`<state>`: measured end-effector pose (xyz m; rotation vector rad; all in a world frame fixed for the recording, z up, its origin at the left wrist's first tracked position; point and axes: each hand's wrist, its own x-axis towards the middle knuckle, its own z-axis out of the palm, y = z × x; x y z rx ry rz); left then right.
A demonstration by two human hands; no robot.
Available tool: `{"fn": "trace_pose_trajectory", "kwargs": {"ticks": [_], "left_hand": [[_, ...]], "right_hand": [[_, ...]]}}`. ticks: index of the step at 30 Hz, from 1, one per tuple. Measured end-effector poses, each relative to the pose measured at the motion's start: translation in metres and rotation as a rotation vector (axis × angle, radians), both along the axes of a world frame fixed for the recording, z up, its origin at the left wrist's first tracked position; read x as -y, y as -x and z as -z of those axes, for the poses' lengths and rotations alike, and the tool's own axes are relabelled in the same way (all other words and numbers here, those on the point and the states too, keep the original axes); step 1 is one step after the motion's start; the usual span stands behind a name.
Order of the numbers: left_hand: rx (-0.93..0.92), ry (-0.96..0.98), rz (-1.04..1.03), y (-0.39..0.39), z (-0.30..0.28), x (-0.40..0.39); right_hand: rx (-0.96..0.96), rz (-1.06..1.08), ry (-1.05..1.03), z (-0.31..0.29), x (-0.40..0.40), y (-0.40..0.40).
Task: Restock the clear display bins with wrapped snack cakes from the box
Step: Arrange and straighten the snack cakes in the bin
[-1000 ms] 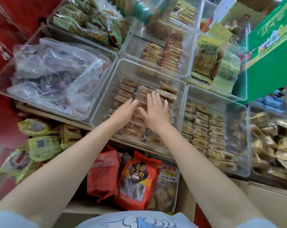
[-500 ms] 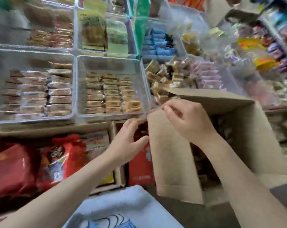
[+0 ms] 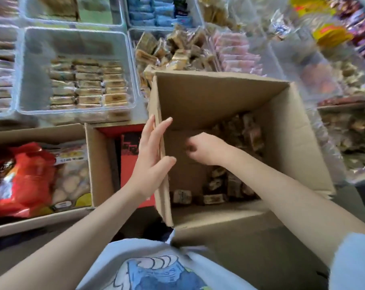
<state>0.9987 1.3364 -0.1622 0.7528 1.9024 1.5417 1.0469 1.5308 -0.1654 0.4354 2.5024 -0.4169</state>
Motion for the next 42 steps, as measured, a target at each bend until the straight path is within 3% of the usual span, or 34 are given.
{"fn": "trace_pose_trajectory", "kwargs": {"ticks": [8,14,21,24,27,31,34,38,42], "left_hand": [[0.023,0.013,-0.074,-0.003,-0.002,-0.001],[0.026,0.008,-0.092,-0.006,0.0,-0.007],[-0.02,0.022,-0.055,0.0,0.001,-0.01],[-0.049,0.021,-0.029,0.001,0.001,-0.007],[-0.035,0.045,0.01,0.006,-0.003,-0.002],[0.008,0.098,0.005,0.025,-0.018,0.004],[0.004,-0.025,-0.054,0.052,-0.045,0.012],[0.121,-0.218,-0.164,0.106,-0.072,0.042],[-0.029,-0.099,-0.165,0.175,-0.065,0.104]], "right_hand": [[0.638,-0.286,0.1,0.113,0.023,-0.007],[0.65,-0.323,0.176,0.148,0.032,-0.022],[0.601,-0.185,0.283,0.122,0.013,-0.012],[0.508,-0.071,0.362,0.084,-0.012,0.008],[0.277,0.14,0.5,0.018,-0.038,0.019],[-0.134,0.39,0.96,-0.068,-0.042,0.016],[-0.387,0.523,1.274,-0.108,-0.015,0.029],[-0.518,0.492,1.18,-0.126,0.045,0.073],[-0.537,0.37,0.909,-0.121,0.1,0.117]]}}
